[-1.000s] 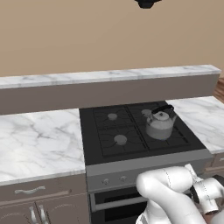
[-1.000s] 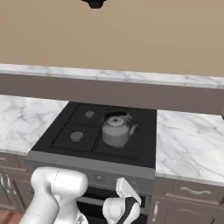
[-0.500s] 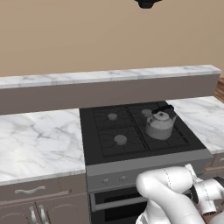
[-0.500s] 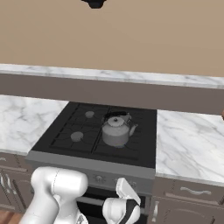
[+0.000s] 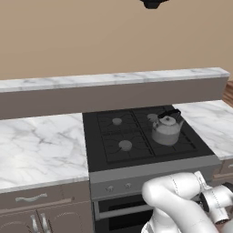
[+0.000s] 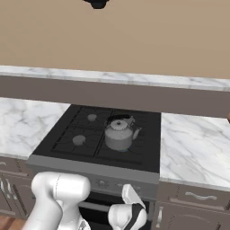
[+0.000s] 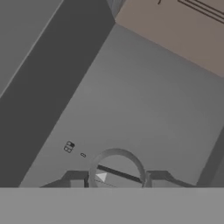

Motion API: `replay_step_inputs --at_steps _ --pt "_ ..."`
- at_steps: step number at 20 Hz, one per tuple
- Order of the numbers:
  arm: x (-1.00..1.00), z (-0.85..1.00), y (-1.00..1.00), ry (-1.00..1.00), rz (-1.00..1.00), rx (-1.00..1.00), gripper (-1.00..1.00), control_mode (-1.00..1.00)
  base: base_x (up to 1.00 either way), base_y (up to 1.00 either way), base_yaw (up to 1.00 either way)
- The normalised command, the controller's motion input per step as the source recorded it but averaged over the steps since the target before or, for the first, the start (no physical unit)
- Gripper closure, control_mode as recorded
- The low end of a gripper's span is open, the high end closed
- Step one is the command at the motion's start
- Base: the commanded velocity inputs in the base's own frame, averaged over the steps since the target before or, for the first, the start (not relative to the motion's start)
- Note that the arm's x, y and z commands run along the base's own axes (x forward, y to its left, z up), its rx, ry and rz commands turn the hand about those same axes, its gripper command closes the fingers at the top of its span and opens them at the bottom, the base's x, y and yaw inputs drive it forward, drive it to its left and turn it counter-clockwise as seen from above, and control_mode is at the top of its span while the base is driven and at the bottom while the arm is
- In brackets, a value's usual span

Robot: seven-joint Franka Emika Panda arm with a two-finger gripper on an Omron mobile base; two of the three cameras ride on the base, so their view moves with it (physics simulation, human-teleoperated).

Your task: The kettle is done boiling. Turn off the stove, then wait for 300 timesteps before moving the kettle to the dining table.

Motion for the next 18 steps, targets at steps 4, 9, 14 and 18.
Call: replay_step_inputs --at_steps 4,9,14,18 --pt "-0.05 -0.08 0.00 0.02 0.00 0.08 -1.00 -1.00 0.00 0.00 0.00" --pt "-0.09 0.00 0.00 0.00 0.00 0.08 -1.00 -1.00 0.00 0.00 0.00" --pt "-0.21 0.01 0.00 0.00 0.00 0.02 -1.00 -1.00 0.00 0.00 0.00" --pt "-0.32 0.14 0.00 -0.02 0.00 0.00 -1.00 -1.00 0.00 0.00 0.00"
